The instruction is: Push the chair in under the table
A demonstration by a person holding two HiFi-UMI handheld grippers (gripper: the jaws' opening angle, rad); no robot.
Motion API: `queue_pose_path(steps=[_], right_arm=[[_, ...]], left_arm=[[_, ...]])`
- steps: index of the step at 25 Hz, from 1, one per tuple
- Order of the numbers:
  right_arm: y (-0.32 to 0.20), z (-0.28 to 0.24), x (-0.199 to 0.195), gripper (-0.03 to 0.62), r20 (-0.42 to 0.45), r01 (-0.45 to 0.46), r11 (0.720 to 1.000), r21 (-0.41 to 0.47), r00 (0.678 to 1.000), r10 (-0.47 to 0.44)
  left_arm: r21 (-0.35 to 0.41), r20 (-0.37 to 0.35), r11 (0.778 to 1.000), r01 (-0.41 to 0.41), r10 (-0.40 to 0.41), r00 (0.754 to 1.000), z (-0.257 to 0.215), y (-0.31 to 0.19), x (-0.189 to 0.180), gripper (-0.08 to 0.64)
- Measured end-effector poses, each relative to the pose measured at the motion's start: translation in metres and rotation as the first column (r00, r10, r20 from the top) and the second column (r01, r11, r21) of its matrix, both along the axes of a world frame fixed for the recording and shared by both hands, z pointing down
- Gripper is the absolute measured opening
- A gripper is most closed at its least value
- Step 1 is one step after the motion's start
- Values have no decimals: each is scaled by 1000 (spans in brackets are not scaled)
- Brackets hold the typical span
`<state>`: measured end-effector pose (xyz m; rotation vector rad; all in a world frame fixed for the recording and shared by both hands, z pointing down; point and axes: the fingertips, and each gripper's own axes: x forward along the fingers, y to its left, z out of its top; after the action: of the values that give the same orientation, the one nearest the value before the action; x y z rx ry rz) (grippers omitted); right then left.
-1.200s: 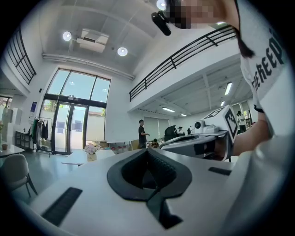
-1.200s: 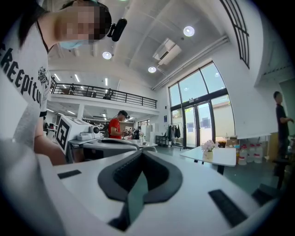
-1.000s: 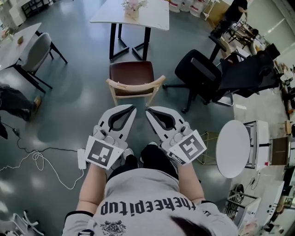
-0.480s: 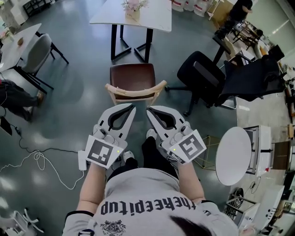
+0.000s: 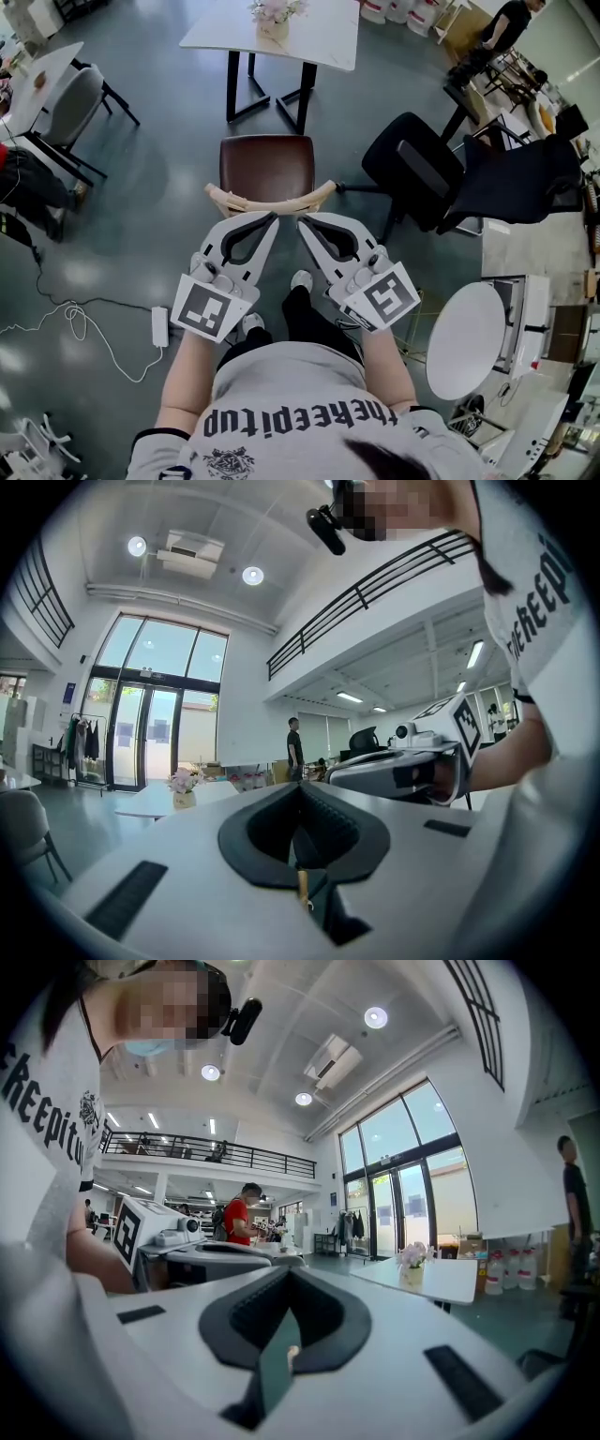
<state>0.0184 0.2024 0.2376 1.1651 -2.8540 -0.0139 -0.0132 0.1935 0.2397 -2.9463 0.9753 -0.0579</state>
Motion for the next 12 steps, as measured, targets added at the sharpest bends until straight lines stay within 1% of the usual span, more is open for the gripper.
queue_pose_path(steps=[12], right_arm=[[-53, 5, 22, 11, 1, 77, 997, -19, 997, -77]], left_arm=[[-18, 3, 997, 75, -75, 997, 4, -51, 23, 15]])
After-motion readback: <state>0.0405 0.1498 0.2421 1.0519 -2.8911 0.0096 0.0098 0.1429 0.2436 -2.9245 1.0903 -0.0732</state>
